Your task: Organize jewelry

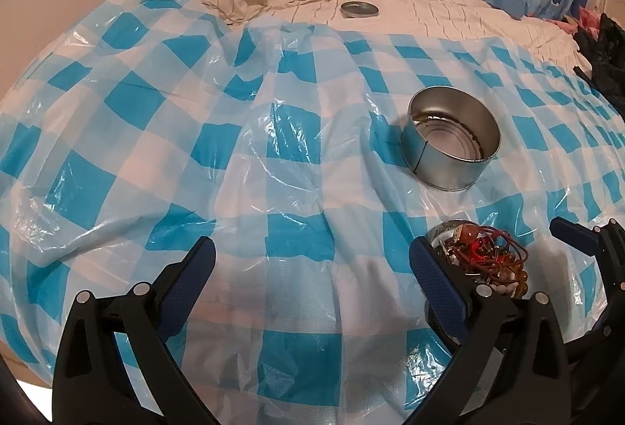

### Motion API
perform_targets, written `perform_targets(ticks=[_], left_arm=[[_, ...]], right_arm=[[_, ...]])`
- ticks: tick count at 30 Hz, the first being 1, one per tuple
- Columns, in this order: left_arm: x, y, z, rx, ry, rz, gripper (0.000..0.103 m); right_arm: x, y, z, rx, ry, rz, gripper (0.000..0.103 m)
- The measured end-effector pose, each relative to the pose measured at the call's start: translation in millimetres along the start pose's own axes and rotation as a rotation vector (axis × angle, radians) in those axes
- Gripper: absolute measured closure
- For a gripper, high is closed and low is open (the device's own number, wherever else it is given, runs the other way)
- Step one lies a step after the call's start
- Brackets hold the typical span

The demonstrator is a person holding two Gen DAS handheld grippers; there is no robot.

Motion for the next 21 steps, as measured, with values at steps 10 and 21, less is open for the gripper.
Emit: perform_targets(ticks=[10, 21], left_arm=[[1.7, 0.5, 0.0, 0.003, -0.003, 0.009, 0.008], [2.1, 1.7, 0.7, 0.002, -0.008, 0.025, 0.008]], right_arm=[[-1.1, 1.5, -6.1, 0.030, -0.013, -0.024, 0.007], [-0.7, 1.5, -7.1, 0.050, 0.001, -0.026, 0.007]])
Point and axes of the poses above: each gripper's, at about its wrist camera, not at the fingertips, and z roughly the way its jaws point, x to its right, y to its underside, the point moved 1 cm from there along z, roughly the way its jaws point, and after that the axes turned 10 degrees about -z, right-handed, at the moved point
